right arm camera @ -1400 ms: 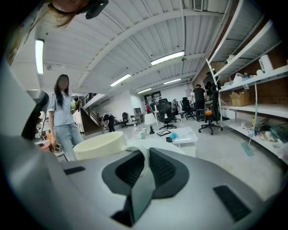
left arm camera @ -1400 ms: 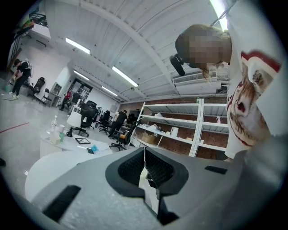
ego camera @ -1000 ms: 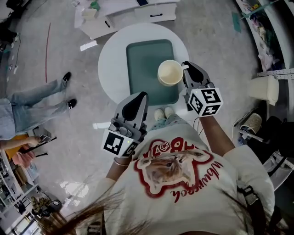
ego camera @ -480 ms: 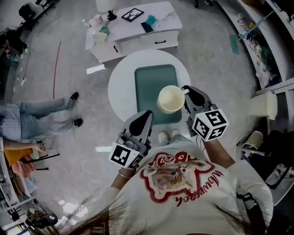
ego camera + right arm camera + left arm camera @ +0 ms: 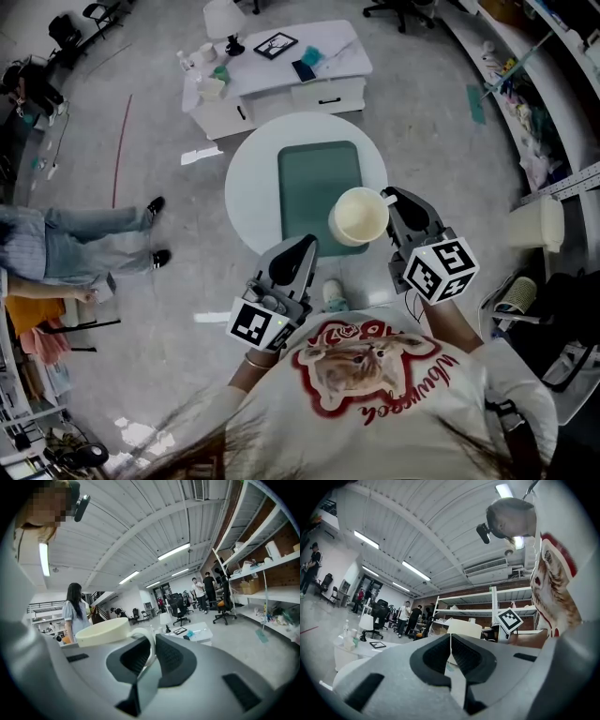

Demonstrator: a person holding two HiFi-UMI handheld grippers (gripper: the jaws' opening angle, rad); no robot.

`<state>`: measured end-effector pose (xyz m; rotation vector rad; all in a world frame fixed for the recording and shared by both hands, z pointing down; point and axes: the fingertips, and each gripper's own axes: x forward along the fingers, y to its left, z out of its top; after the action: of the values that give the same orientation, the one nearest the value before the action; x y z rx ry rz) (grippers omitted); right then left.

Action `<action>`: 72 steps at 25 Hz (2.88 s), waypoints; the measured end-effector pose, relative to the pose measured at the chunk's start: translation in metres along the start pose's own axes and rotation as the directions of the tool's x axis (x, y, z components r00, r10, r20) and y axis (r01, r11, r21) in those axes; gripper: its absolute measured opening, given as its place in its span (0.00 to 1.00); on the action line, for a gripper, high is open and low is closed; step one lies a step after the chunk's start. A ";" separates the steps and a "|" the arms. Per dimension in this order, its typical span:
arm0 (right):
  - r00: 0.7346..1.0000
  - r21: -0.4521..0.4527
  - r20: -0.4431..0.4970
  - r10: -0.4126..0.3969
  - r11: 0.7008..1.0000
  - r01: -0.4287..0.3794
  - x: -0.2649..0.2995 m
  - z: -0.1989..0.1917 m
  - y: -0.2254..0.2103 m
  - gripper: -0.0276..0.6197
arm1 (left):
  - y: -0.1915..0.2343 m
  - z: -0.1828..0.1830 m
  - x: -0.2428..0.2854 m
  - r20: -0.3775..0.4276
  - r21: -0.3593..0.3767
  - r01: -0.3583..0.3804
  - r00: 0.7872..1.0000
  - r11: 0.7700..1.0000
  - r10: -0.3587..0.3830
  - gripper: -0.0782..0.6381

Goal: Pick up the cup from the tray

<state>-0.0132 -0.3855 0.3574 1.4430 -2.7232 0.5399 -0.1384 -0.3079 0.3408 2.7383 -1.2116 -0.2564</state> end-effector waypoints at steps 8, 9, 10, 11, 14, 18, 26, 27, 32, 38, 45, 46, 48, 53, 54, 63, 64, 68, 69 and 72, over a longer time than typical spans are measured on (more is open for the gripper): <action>0.999 0.000 0.020 0.031 1.000 -0.031 -0.058 0.000 0.012 0.12 | -0.053 -0.001 -0.019 0.015 0.023 -0.018 1.000 1.000 0.018 0.13; 0.999 -0.004 0.021 0.037 0.999 -0.037 -0.070 -0.002 0.013 0.12 | -0.063 -0.003 -0.024 0.019 0.030 -0.025 1.000 0.999 0.024 0.13; 0.999 -0.009 0.022 0.043 0.999 -0.043 -0.083 -0.003 0.015 0.12 | -0.074 -0.005 -0.028 0.023 0.038 -0.031 0.999 0.999 0.030 0.13; 0.999 -0.013 0.024 0.047 0.999 -0.047 -0.095 -0.005 0.016 0.12 | -0.087 -0.007 -0.032 0.024 0.040 -0.035 0.999 0.999 0.034 0.13; 0.998 -0.020 0.024 0.060 0.998 -0.059 -0.135 -0.018 0.019 0.12 | -0.128 -0.018 -0.044 0.041 0.044 -0.042 0.998 0.998 0.040 0.13; 0.996 -0.017 -0.001 0.085 0.996 -0.085 -0.198 -0.045 0.022 0.12 | -0.192 -0.036 -0.068 0.062 0.042 -0.069 0.996 0.997 0.066 0.13; 0.989 0.024 -0.049 0.139 0.990 -0.138 -0.307 -0.075 0.026 0.12 | -0.305 -0.057 -0.110 0.029 0.025 -0.130 0.991 0.991 0.129 0.13; 0.987 0.025 -0.051 0.149 0.989 -0.148 -0.314 -0.077 0.029 0.12 | -0.312 -0.057 -0.116 0.026 0.029 -0.142 0.990 0.989 0.142 0.13; 0.976 0.051 -0.031 0.215 0.976 -0.213 -0.333 -0.077 0.042 0.12 | -0.334 -0.052 -0.141 0.024 0.056 -0.212 0.977 0.976 0.211 0.13; 0.966 0.069 -0.022 0.258 0.964 -0.256 -0.327 -0.076 0.061 0.12 | -0.335 -0.049 -0.164 0.018 0.050 -0.266 0.964 0.963 0.265 0.13; 0.964 0.043 0.004 0.265 0.963 -0.265 -0.334 -0.066 0.081 0.12 | -0.336 -0.035 -0.183 0.052 0.054 -0.269 0.963 0.962 0.266 0.13; 0.965 0.035 0.013 0.261 0.964 -0.262 -0.337 -0.064 0.084 0.12 | -0.338 -0.034 -0.185 0.059 0.057 -0.262 0.964 0.963 0.259 0.13; 0.967 0.020 0.027 0.255 0.967 -0.255 -0.345 -0.062 0.090 0.12 | -0.341 -0.031 -0.191 0.074 0.066 -0.249 0.967 0.966 0.244 0.13; 0.974 0.001 0.053 0.218 0.976 -0.219 -0.380 -0.068 0.107 0.12 | -0.361 -0.028 -0.220 0.113 0.073 -0.223 0.970 0.972 0.214 0.13; 0.976 -0.002 0.057 0.208 0.978 -0.209 -0.390 -0.069 0.111 0.12 | -0.368 -0.029 -0.228 0.115 0.069 -0.217 0.971 0.974 0.208 0.13; 0.978 -0.016 0.107 0.178 0.984 -0.178 -0.472 -0.089 0.186 0.12 | -0.419 -0.030 -0.323 0.108 0.067 -0.195 0.976 0.978 0.188 0.13; 0.979 -0.016 0.109 0.173 0.985 -0.173 -0.482 -0.093 0.195 0.12 | -0.425 -0.030 -0.334 0.104 0.066 -0.192 0.977 0.979 0.185 0.13; 0.979 -0.018 0.111 0.168 0.986 -0.167 -0.512 -0.108 0.219 0.12 | -0.445 -0.037 -0.363 0.092 0.077 -0.185 0.980 0.980 0.178 0.13; 0.980 -0.019 0.102 0.173 0.985 -0.171 -0.518 -0.113 0.223 0.12 | -0.448 -0.039 -0.367 0.092 0.075 -0.189 0.979 0.979 0.182 0.13; 0.979 -0.034 0.066 0.194 0.981 -0.192 -0.534 -0.123 0.235 0.12 | -0.464 -0.036 -0.377 0.106 0.066 -0.195 0.977 0.979 0.187 0.13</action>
<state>0.0862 0.2009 0.3124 1.2204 -2.9321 0.4637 -0.0465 0.2835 0.3247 2.6737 -1.5300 -0.3347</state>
